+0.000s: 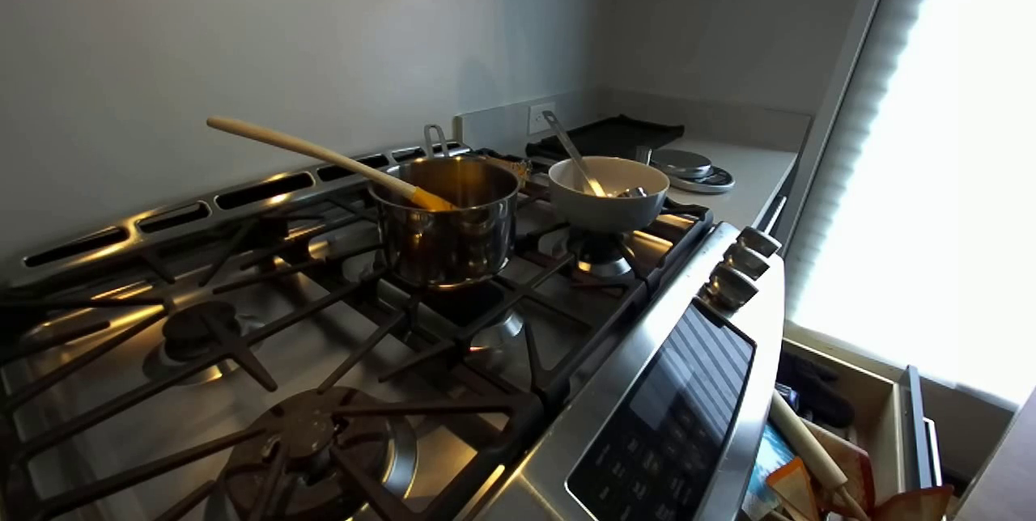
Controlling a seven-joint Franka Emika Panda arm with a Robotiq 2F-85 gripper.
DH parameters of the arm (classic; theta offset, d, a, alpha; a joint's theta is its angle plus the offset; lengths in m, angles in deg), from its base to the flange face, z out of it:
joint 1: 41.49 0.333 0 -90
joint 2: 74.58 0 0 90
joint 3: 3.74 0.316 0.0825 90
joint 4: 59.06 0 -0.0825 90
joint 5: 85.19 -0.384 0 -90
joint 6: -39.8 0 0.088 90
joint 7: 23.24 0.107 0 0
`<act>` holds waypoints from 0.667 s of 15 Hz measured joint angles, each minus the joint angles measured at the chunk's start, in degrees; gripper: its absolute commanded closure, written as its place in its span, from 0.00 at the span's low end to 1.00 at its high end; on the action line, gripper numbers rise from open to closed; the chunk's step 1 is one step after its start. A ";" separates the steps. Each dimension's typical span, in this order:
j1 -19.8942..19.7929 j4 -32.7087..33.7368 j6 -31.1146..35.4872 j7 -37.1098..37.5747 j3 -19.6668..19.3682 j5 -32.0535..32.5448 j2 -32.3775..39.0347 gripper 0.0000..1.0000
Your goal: Remove the spatula from the pot and put it in the grey bowl
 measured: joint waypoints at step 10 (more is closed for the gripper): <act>-0.16 -3.26 -0.30 -14.58 -6.09 2.25 3.77 0.00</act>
